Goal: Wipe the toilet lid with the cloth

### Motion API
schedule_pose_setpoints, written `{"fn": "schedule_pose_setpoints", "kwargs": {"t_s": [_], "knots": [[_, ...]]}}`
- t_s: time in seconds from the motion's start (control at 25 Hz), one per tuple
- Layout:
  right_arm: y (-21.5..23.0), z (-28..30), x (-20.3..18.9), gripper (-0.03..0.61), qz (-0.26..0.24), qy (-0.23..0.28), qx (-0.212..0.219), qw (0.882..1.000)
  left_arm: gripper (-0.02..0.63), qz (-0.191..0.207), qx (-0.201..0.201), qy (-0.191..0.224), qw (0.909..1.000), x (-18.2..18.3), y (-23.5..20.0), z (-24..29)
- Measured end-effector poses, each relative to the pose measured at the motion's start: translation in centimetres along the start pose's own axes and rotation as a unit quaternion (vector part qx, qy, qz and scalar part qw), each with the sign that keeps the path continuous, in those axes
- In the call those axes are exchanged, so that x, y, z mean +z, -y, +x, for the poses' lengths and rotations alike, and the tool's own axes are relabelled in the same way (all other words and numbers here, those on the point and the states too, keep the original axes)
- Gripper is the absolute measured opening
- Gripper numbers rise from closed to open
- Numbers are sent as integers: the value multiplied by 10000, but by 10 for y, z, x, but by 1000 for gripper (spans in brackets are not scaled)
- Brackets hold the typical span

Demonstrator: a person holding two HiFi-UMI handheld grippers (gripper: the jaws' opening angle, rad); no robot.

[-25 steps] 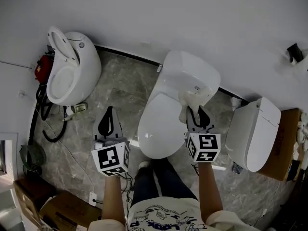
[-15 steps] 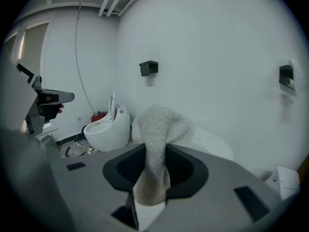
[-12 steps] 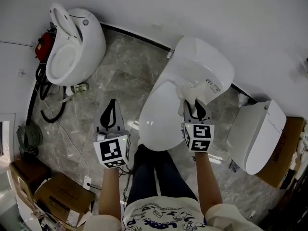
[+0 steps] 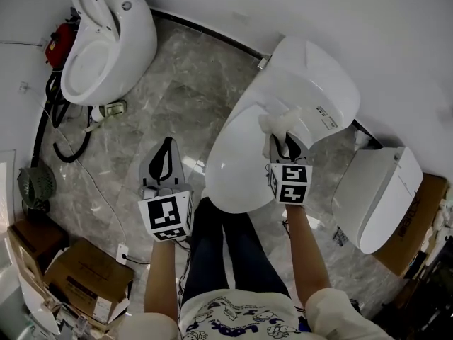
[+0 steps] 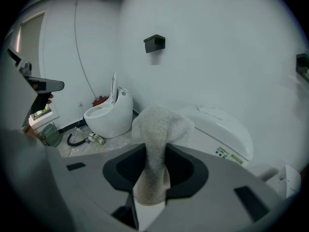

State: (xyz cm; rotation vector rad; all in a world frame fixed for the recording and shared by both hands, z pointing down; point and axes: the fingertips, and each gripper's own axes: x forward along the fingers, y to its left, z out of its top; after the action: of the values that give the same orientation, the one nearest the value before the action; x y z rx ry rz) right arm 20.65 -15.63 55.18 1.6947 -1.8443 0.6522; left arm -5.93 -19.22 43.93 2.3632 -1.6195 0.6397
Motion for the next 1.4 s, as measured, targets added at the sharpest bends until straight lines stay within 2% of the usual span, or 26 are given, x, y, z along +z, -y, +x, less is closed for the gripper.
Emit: {"fn": "schedule_pose_setpoints", "kwargs": {"t_s": [0.6, 0.88, 1.2, 1.4], "knots": [[2, 106, -53, 114, -581, -784, 119, 9952, 14, -60, -117, -438, 9990, -73, -9, 29], [5, 151, -69, 114, -678, -1041, 124, 9922, 14, -193, -101, -639, 9977, -105, -9, 33], [0, 185, -86, 115, -1118, -1523, 218, 9818, 14, -263, -70, -767, 9967, -123, -13, 32], [-4, 193, -95, 115, -1126, -1715, 243, 9784, 14, -343, 10, -848, 9958, -133, -20, 30]]}}
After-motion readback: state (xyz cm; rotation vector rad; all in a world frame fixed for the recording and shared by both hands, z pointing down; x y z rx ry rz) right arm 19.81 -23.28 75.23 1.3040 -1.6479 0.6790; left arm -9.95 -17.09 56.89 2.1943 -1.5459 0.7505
